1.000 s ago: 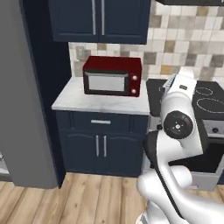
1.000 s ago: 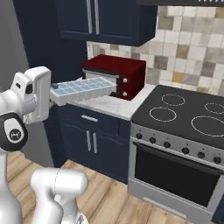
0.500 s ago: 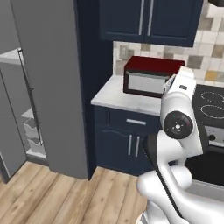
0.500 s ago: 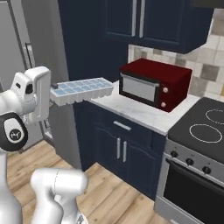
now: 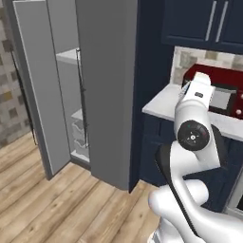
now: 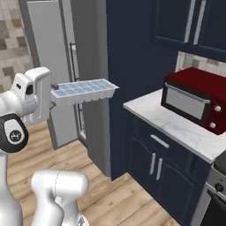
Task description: The ice cube tray has been filled with water. Take the tray and place it in the freezer to make ice. Close the freezer door after placing the tray.
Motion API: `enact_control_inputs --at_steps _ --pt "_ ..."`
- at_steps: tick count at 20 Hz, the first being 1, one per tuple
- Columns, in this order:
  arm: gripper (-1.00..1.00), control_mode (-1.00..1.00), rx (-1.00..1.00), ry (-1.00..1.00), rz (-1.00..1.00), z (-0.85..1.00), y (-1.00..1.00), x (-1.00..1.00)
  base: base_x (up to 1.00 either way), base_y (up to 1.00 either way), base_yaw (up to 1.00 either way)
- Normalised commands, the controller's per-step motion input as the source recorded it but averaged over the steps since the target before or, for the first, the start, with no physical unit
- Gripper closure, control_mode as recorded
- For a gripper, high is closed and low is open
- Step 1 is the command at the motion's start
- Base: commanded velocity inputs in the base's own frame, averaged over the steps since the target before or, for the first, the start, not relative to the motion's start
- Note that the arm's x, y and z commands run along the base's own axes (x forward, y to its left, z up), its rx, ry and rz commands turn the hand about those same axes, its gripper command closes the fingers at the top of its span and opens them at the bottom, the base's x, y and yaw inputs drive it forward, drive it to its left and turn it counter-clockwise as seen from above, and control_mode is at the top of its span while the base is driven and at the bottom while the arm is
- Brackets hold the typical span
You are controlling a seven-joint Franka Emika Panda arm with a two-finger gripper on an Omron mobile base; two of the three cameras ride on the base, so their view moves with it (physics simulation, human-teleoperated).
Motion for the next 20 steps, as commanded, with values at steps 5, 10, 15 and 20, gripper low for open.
enact_control_inputs --at_steps 5,10,15,20 --pt "1.0 1.0 0.0 0.0 0.0 0.0 0.0 0.0 0.0 0.57 0.41" --pt "1.0 1.0 0.0 0.0 0.0 0.0 0.0 0.0 0.0 0.6 0.37" --pt "1.0 1.0 0.0 0.0 0.0 0.0 0.0 0.0 0.0 0.5 0.32" --pt "1.0 1.0 0.0 0.0 0.0 0.0 0.0 0.0 0.16 0.18 0.21"
